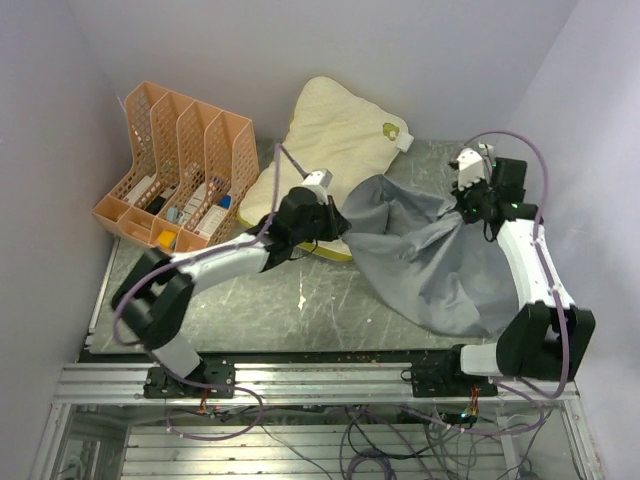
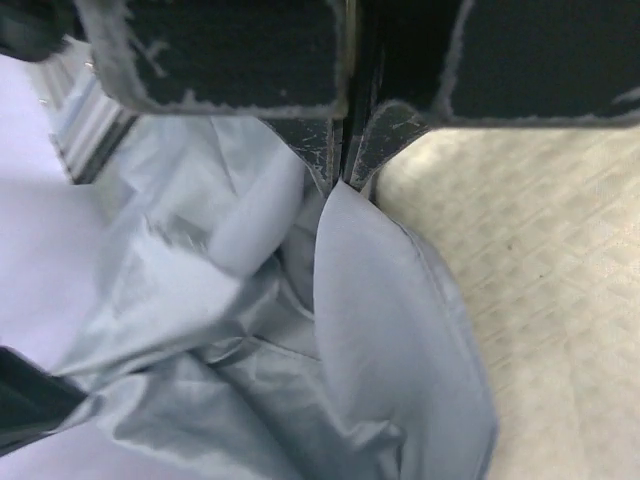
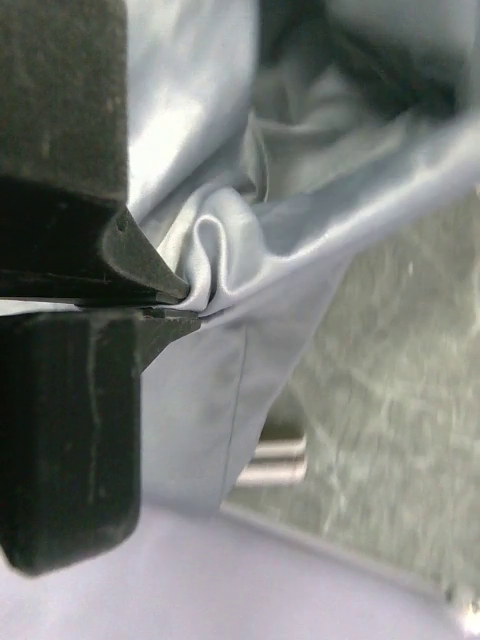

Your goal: Put the pillow into the pillowcase

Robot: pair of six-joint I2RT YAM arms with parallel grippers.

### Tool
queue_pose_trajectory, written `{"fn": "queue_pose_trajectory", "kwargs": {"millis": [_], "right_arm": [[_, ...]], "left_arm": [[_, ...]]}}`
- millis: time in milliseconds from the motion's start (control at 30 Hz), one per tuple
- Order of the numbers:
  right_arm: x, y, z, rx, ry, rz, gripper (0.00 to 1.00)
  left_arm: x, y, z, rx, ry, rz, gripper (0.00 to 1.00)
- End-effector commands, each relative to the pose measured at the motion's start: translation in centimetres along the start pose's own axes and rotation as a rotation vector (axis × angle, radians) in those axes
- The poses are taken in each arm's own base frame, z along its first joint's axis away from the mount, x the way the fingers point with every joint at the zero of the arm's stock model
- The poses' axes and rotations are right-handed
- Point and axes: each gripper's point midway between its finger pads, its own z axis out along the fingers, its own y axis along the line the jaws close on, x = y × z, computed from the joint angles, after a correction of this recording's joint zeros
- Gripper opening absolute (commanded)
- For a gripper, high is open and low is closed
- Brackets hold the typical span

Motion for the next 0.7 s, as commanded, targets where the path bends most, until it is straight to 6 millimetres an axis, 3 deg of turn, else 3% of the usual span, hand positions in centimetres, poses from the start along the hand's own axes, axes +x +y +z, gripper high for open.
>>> {"fn": "queue_pose_trajectory", "kwargs": {"millis": [0,67,167,333,433,567,667], "right_arm": [[2.7,-2.4,-1.8,0.111,0.039,-0.045,0.0],[5.9,-1.9,-1.5,0.122,0.083,-0.035,0.0],[9.3,-0.6,-0.6,0.09,0.142,-0.028,0.13],[12.9,-0.5,-0.3,0.095,0.257,-0.043,0.27],[12.4,0.6,-1.0,0.024,0.238,-0.058,0.35],[9.4,2.4,-2.3,-0.096,0.141,-0.083,0.49],[6.6,4.4,-3.4,-0.237,0.044,-0.094,0.67]], "left_arm": [[0.6,-1.6,-4.1,0.067,-0.008,0.012,0.07],[2.3,-0.9,-5.0,0.068,0.009,-0.013,0.07],[5.2,0.4,-5.5,0.067,0.056,-0.04,0.07],[9.9,0.9,-5.5,0.109,0.153,-0.086,0.07],[11.5,0.0,-5.7,0.136,0.19,-0.079,0.08],[11.9,-0.9,-6.1,0.158,0.192,-0.073,0.11],[11.6,-1.5,-6.3,0.171,0.194,-0.051,0.18]]}}
